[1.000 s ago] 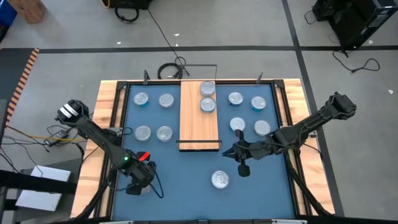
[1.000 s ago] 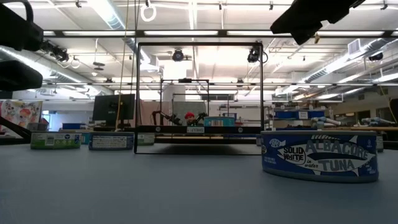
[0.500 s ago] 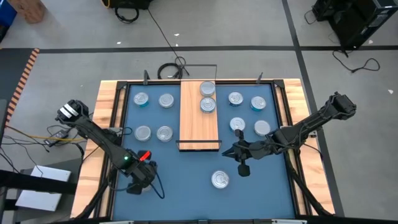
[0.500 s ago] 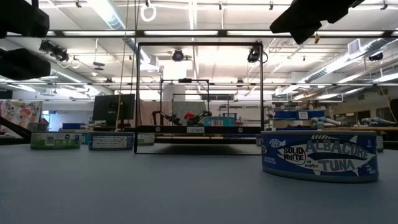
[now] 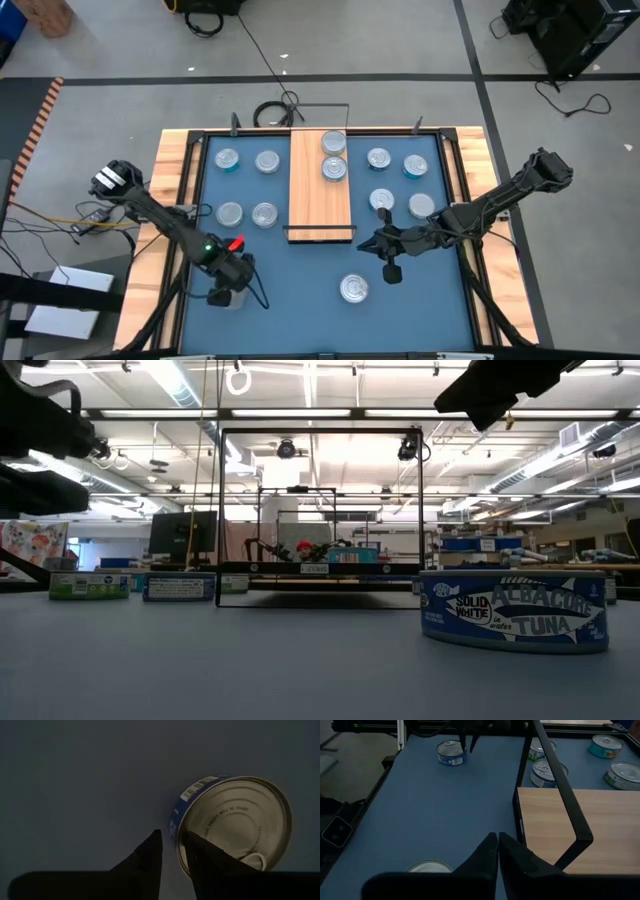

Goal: Stack canned seafood by type on shelf
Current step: Put the blue tuna can on the shelf

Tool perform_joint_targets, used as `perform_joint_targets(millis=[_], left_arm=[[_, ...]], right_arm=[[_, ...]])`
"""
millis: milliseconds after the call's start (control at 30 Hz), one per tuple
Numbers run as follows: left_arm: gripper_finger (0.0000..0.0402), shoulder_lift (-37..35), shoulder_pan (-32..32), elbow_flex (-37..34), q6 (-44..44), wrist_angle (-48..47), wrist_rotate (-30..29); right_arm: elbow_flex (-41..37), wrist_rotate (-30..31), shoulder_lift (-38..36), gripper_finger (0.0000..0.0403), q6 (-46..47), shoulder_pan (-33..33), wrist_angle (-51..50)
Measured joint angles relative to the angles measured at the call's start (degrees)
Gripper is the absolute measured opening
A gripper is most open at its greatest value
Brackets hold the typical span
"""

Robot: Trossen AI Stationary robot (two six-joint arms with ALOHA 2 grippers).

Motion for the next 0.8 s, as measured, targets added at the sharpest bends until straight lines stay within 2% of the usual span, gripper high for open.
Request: perform_joint_targets(millis=[333,800], left_arm=[[0.0006,0.04,0.93,-1.09,3.53,5.47,3.49],[0.0001,0.30,2.78,7.20,7.50,3.90,1.40]], right_arm=[[0.00,-0.09,0.00,0.0019,-0.04,0.00,-0.17],[0.00,-0.09,0.00,0.0019,-0.04,0.00,-0.31]])
